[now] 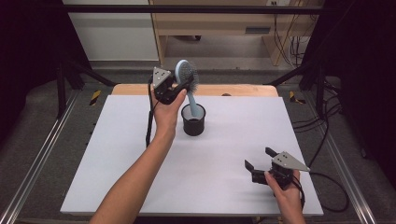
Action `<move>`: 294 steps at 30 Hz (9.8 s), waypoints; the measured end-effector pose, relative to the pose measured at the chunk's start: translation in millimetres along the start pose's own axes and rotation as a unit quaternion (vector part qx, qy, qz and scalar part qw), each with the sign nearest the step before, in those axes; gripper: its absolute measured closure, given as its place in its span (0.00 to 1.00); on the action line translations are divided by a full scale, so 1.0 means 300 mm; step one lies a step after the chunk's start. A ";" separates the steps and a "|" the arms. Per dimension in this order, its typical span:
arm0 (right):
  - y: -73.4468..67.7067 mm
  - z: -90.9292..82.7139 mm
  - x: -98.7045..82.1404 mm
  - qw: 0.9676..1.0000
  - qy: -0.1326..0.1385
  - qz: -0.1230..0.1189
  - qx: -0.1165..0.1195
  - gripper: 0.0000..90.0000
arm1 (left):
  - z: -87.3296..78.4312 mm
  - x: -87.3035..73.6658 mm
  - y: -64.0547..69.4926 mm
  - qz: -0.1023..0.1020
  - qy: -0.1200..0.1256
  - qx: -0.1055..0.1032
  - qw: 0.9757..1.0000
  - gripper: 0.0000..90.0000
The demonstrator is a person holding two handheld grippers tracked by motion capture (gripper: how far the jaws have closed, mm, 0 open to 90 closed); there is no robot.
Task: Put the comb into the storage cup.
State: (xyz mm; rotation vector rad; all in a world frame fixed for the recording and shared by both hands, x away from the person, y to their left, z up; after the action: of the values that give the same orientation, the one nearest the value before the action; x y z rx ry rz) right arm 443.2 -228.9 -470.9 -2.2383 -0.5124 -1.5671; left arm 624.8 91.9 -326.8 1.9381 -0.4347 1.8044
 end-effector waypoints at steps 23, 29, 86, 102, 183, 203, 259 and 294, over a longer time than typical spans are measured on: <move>0.000 0.005 -0.007 1.000 -0.006 -0.002 0.006 0.07 | 0.015 -0.041 0.014 0.004 -0.011 -0.008 1.000 0.57; 0.000 0.006 -0.008 1.000 -0.007 -0.002 0.007 0.07 | 0.019 -0.057 0.011 0.003 -0.015 -0.007 1.000 0.57; -0.010 0.023 -0.019 1.000 -0.021 -0.004 0.013 0.06 | 0.008 -0.204 -0.009 -0.038 -0.039 -0.003 0.999 0.57; -0.015 0.027 -0.021 1.000 -0.023 -0.014 0.015 0.07 | -0.006 -0.213 -0.034 -0.044 -0.047 0.000 0.998 0.54; -0.022 0.032 -0.026 0.999 -0.029 -0.017 0.020 0.06 | -0.061 -0.234 -0.119 -0.045 -0.066 0.034 0.996 0.05; -0.021 0.032 -0.025 0.999 -0.027 -0.015 0.017 0.05 | -0.070 -0.234 -0.107 -0.032 -0.069 0.034 0.997 0.04; -0.030 0.032 -0.022 0.999 -0.016 -0.024 0.021 0.04 | -0.169 -0.242 -0.099 0.004 -0.068 0.032 0.997 0.03; -0.037 0.033 -0.017 1.000 0.002 -0.025 0.017 0.03 | -0.250 -0.183 -0.104 0.033 -0.053 0.022 0.998 0.03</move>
State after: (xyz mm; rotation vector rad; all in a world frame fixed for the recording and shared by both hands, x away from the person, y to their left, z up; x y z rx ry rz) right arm 444.1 -214.8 -477.8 -2.2132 -0.5932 -1.5746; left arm 572.2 153.5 -382.0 2.0800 -0.5031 1.7698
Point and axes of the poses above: each handheld gripper's, and its own axes: z roughly forward along the jaws, x roughly out of its top, y roughly to its right, the point moved 3 cm from there along z, roughly forward along the jaws, and after that the axes turned 3 degrees about z, right-handed, at the moved point
